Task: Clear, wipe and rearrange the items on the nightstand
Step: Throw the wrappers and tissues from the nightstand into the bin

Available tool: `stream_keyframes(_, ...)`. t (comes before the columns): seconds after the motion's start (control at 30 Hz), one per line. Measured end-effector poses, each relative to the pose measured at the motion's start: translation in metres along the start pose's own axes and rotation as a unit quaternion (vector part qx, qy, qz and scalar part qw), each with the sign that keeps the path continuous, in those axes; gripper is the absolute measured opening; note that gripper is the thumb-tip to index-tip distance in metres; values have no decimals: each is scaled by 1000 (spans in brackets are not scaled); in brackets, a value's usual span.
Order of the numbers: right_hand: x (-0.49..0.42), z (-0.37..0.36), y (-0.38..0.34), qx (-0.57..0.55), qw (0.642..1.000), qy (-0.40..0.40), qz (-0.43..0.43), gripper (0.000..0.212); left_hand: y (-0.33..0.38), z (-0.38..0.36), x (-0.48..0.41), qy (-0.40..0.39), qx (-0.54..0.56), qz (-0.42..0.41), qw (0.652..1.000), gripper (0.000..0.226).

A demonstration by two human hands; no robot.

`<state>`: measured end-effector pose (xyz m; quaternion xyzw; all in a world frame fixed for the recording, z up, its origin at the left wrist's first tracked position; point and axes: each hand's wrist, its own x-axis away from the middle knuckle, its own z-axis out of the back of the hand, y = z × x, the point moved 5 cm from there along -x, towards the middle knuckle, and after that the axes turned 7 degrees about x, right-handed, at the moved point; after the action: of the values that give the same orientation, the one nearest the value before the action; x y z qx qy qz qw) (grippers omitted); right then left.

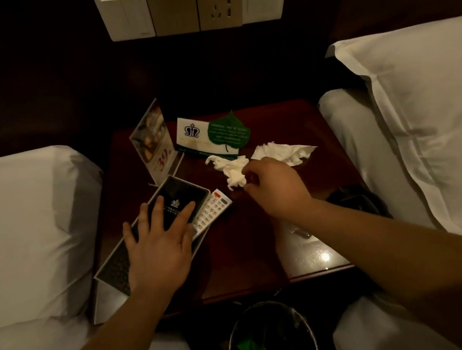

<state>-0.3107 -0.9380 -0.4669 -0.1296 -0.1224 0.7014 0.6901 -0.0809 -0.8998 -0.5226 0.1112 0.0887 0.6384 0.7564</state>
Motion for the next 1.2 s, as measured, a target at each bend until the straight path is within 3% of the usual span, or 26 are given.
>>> stream_keyframes(0.2, -23, -31, -8, 66, 995, -62, 40, 53, 1, 0, 0, 8, 4, 2, 1000, 58)
stream_keyframes(0.3, -27, -43, -6, 82, 993, -81, 40, 47, 0, -1, 0, 17, 2, -1, 1000, 56)
stream_keyframes(0.47, -23, -42, 9, 55, 997, -44, 26, 27, -1, -4, 0, 19, -1, 1, 1000, 54)
stream_keyframes(0.67, 28, -11, 21, -30, 997, 63, 20, 7, 0, -2, 1, 24, 8, 4, 1000, 52)
stream_keyframes(0.8, 83, 2, 5, -112, 991, 64, 36, 14, 1, -1, 3, 20, 6, 5, 1000, 46)
stream_keyframes(0.9, 132, -3, -7, -167, 984, 23, 50, 19, 1, -2, 2, 15, 9, 1, 1000, 46)
stream_keyframes(1.03, 200, -44, -8, -214, 969, -109, 60, 10, -1, -5, 0, 27, 9, -1, 1000, 46)
stream_keyframes(1.2, 241, -120, 23, -104, 964, -246, 15, 29, -3, -5, -1, 30, 13, -4, 999, 45)
